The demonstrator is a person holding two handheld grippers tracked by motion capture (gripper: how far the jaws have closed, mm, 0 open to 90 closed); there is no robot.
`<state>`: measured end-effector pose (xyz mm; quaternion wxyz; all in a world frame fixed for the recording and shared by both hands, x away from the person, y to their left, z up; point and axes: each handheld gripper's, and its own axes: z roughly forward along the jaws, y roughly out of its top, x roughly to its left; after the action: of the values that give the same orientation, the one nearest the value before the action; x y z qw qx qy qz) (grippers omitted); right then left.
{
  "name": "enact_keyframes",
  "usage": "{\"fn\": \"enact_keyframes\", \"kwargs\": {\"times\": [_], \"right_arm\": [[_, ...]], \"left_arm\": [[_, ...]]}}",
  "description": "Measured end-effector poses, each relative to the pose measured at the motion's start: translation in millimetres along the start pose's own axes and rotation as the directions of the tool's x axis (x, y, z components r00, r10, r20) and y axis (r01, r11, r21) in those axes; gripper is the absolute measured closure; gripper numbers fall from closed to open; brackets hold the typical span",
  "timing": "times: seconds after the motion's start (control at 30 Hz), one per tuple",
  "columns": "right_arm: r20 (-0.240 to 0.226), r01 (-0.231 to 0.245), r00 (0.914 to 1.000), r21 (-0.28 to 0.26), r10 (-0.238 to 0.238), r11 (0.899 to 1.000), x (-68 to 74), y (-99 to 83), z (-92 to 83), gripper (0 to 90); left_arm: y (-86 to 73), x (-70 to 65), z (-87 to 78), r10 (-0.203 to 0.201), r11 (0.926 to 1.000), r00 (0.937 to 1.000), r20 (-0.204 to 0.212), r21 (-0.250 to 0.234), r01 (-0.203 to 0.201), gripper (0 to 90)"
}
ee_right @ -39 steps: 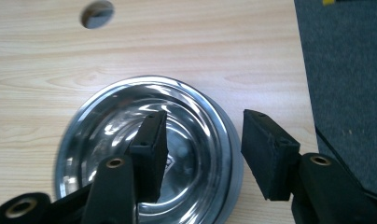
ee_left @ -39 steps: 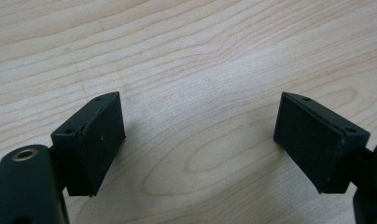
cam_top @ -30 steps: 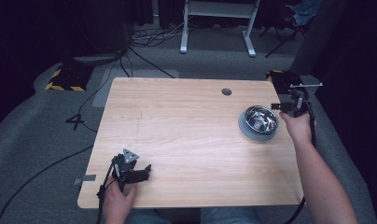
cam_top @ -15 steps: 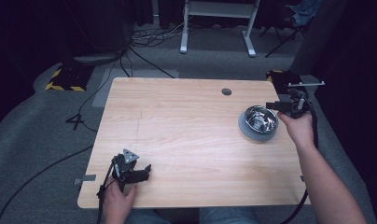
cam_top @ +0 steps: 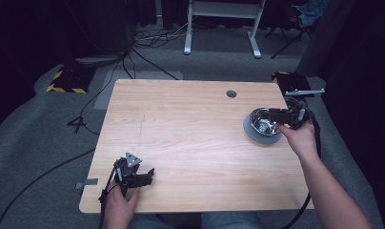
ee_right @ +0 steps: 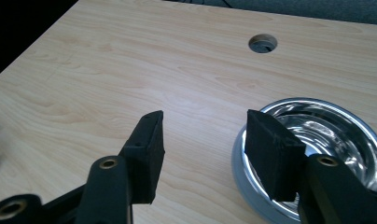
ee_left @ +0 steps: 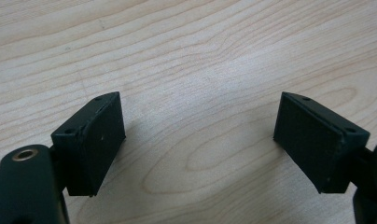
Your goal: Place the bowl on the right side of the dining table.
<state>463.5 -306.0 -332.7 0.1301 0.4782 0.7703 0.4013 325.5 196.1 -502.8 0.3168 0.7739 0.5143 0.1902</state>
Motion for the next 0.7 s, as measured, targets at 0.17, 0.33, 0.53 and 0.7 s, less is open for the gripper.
{"fn": "enact_keyframes", "kwargs": {"times": [0.17,0.33,0.53,0.7], "right_arm": [[-0.041,0.018,0.999,0.013,-0.017,1.0,15.4,-5.3,-1.0,47.1],[-0.075,0.026,0.9969,0.014,-0.025,1.0,26.8,-12.8,1.2,46.7],[-0.101,0.103,0.9894,-0.013,-0.104,0.995,40.7,-24.5,3.8,44.8],[-0.144,0.171,0.9744,-0.023,-0.172,0.985,53.9,-35.1,2.6,46.3]], "left_arm": [[0.0,0.0,0.0,0.0,1.0,1.0,0.0,0.0,0.0,16.6],[0.5,0.3,0.2,0.001,1.0,1.0,-0.003,0.001,-0.001,16.7],[1.2,0.3,1.2,-0.007,1.0,1.0,-0.002,-0.002,0.007,16.7],[2.6,0.1,2.7,-0.016,0.9999,0.9999,-0.004,-0.003,0.016,16.6]]}}
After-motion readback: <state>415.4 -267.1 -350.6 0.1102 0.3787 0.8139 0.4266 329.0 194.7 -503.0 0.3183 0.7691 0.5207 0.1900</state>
